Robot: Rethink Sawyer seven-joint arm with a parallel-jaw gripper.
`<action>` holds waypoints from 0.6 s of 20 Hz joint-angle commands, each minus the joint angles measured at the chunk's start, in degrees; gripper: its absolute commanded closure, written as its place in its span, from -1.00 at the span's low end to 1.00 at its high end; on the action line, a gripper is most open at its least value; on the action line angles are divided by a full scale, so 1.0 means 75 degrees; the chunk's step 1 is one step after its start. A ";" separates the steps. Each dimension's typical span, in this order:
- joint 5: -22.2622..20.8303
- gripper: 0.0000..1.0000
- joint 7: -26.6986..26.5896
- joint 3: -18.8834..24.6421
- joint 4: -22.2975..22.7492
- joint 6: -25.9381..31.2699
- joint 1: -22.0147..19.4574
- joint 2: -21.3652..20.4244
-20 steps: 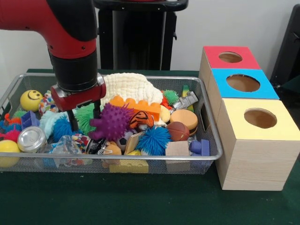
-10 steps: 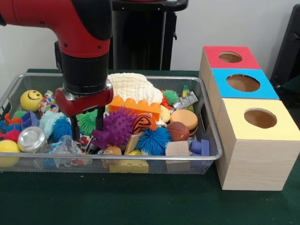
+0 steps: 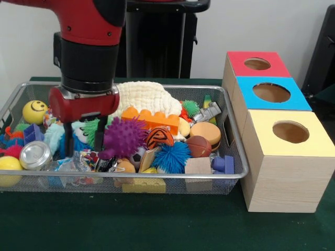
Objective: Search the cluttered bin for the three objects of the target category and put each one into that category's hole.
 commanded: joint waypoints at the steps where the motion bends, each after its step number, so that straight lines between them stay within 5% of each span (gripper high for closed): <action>1: 0.0079 -1.00 0.2149 -0.0883 -0.0015 -0.0534 0.0073 -0.0335; 12: 0.0492 -1.00 0.2571 -0.1620 -0.0058 -0.0743 0.0438 0.0184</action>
